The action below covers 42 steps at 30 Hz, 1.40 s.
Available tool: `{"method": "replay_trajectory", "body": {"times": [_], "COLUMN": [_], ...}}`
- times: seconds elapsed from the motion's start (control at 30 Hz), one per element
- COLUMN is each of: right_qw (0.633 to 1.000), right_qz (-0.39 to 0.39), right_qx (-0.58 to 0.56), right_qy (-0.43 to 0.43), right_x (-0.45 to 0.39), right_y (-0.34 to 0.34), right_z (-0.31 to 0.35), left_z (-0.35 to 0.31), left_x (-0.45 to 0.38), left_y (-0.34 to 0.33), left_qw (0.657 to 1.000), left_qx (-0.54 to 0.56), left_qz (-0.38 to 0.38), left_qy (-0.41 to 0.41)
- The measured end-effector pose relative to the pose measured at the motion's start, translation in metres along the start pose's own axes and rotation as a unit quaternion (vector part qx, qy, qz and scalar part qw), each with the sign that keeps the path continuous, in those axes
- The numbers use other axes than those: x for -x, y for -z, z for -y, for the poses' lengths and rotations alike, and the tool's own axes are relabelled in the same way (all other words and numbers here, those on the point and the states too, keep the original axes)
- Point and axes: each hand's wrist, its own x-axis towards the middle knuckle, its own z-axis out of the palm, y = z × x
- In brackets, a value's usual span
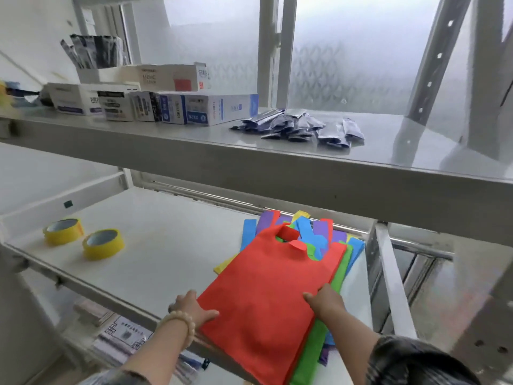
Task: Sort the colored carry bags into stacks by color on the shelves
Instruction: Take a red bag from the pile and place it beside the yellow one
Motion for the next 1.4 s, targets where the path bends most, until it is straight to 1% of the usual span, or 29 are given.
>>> {"method": "replay_trajectory", "body": {"times": [0.13, 0.23, 0.3, 0.37, 0.5, 0.57, 0.67, 0.73, 0.83, 0.9, 1.03, 1.13, 1.2, 1.27, 1.3, 1.33, 1.37, 1.4], "right_qw": [0.994, 0.982, 0.973, 0.965, 0.956, 0.954, 0.954, 0.956, 0.954, 0.957, 0.954, 0.938, 0.924, 0.916, 0.913, 0.912, 0.913, 0.917], "right_qz": [-0.054, -0.088, -0.103, -0.111, -0.107, -0.102, -0.100, -0.099, -0.117, -0.122, -0.147, -0.138, -0.125, -0.112, -0.103, -0.094, -0.088, -0.088], "right_qx": [-0.078, -0.126, -0.161, -0.190, -0.218, -0.232, -0.239, -0.243, -0.261, -0.250, -0.256, -0.316, -0.362, -0.384, -0.393, -0.397, -0.395, -0.386], "right_qy": [-0.060, -0.108, -0.128, -0.140, -0.163, -0.163, -0.151, -0.127, -0.093, -0.085, -0.057, -0.029, -0.021, -0.027, -0.032, -0.037, -0.044, -0.052], "right_x": [-0.029, -0.040, -0.047, -0.055, -0.067, -0.072, -0.078, -0.077, -0.074, -0.075, -0.073, -0.072, -0.072, -0.070, -0.069, -0.069, -0.069, -0.069], "right_y": [0.001, -0.002, -0.004, -0.007, -0.012, -0.014, -0.015, -0.014, -0.010, -0.007, -0.001, -0.002, -0.002, -0.001, 0.000, 0.001, 0.001, 0.002], "right_z": [0.000, 0.004, 0.011, 0.017, 0.021, 0.021, 0.019, 0.019, 0.020, 0.019, 0.023, 0.025, 0.025, 0.024, 0.024, 0.024, 0.024, 0.022], "left_z": [0.006, 0.009, 0.007, 0.004, 0.004, 0.002, -0.005, -0.005, -0.004, -0.003, -0.003, -0.004, -0.004, -0.002, -0.002, -0.003, -0.003, -0.002], "left_x": [-0.024, -0.041, -0.049, -0.055, -0.067, -0.072, -0.071, -0.072, -0.068, -0.066, -0.063, -0.058, -0.055, -0.052, -0.049, -0.047, -0.045, -0.046], "left_y": [-0.005, -0.008, -0.010, -0.011, -0.015, -0.015, -0.012, -0.013, -0.012, -0.012, -0.012, -0.012, -0.014, -0.017, -0.017, -0.018, -0.018, -0.020], "left_qw": [0.998, 0.996, 0.997, 0.997, 0.994, 0.992, 0.986, 0.981, 0.973, 0.972, 0.967, 0.957, 0.954, 0.941, 0.924, 0.898, 0.879, 0.872], "left_qx": [-0.064, -0.086, -0.059, -0.020, 0.011, 0.039, 0.089, 0.122, 0.157, 0.162, 0.205, 0.229, 0.234, 0.290, 0.339, 0.392, 0.418, 0.417], "left_qz": [0.006, -0.002, 0.018, 0.061, 0.110, 0.121, 0.142, 0.152, 0.167, 0.158, 0.105, 0.067, 0.068, 0.106, 0.143, 0.184, 0.219, 0.242], "left_qy": [-0.010, -0.030, -0.039, -0.034, -0.011, -0.002, -0.018, -0.023, -0.040, -0.059, -0.111, -0.164, -0.174, -0.136, -0.105, -0.074, -0.065, -0.084]}}
